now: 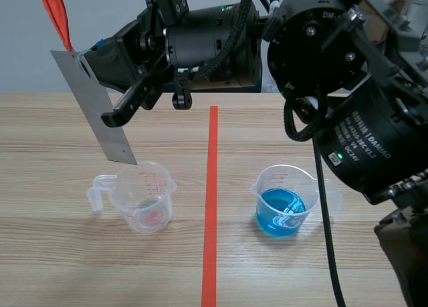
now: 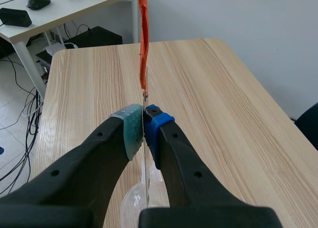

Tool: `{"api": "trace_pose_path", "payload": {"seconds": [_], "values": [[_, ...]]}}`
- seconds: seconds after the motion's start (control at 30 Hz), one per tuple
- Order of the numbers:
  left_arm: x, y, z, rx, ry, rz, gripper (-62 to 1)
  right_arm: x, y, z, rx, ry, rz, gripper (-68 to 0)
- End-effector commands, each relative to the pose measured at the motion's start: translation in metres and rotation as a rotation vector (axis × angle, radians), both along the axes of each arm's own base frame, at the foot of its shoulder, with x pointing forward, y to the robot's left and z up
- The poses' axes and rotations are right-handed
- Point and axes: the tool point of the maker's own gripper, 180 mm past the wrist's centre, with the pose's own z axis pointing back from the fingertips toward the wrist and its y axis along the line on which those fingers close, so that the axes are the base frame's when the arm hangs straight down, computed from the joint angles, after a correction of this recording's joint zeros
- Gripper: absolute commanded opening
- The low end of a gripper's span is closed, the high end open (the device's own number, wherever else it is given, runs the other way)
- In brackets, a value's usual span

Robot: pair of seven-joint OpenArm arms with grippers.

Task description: Do the redox reaction experiment. put the plate into the left beaker

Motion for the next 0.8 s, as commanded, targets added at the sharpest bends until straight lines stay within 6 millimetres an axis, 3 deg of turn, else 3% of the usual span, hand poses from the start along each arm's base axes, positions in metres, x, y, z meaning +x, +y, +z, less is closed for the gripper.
{"api": "trace_pose_path", "payload": {"seconds": [0.0, 0.77], "values": [[-0.0004, -0.0007, 0.0073, -0.010, -0.024, -0.002, 1.4, -0.0002, 0.0009, 0.0165, 0.036, -0.036, 0.014, -66.9], [-0.0004, -0.0007, 0.0074, -0.010, -0.025, -0.002, 1.4, -0.0005, 0.0011, 0.0189, 0.049, -0.038, 0.016, -66.9]]}}
